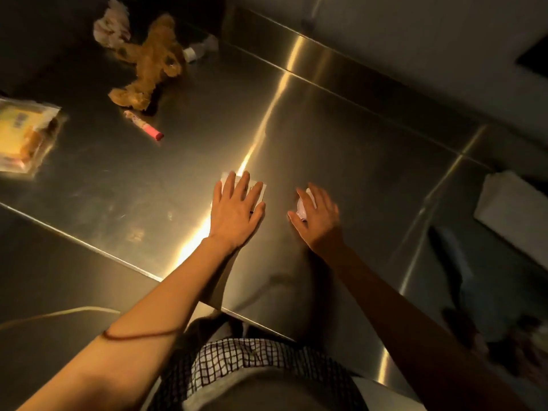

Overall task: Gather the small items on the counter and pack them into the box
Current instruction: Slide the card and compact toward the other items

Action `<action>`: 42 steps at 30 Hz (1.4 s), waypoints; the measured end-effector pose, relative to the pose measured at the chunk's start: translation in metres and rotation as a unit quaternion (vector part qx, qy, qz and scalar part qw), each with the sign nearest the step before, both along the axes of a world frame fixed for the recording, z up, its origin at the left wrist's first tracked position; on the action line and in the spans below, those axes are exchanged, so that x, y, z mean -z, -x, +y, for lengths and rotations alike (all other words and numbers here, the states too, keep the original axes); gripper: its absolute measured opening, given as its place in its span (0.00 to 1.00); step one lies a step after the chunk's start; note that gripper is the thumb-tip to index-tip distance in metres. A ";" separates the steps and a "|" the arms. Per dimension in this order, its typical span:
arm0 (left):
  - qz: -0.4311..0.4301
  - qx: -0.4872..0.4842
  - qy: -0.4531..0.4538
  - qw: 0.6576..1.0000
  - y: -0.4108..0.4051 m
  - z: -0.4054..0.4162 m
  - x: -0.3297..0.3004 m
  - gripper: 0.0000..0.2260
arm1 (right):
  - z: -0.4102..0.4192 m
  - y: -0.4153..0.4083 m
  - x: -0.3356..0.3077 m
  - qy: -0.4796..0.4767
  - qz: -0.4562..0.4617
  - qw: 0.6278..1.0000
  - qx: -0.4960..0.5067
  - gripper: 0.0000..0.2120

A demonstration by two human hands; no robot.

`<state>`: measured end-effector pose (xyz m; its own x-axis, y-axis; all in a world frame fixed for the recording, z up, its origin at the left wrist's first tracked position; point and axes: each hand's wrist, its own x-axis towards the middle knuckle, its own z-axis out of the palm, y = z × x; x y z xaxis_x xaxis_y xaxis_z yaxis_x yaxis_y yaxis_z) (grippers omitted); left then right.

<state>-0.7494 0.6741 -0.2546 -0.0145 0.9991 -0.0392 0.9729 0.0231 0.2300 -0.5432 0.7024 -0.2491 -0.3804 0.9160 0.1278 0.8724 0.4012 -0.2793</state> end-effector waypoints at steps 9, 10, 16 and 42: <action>0.015 0.127 0.023 0.992 -0.116 -0.025 -0.001 0.26 | -0.059 -0.113 -0.010 0.061 -0.039 0.990 0.123 0.25; 0.018 0.141 0.028 0.989 -0.128 -0.027 -0.002 0.28 | -0.064 -0.124 -0.013 0.093 -0.051 0.985 0.137 0.26; 0.023 0.201 0.029 0.979 -0.195 -0.043 -0.002 0.28 | -0.093 -0.186 -0.016 0.109 -0.043 0.979 0.166 0.26; -0.007 0.294 -0.012 0.956 -0.380 -0.108 0.008 0.22 | -0.176 -0.348 -0.005 -0.003 -0.088 0.985 0.151 0.25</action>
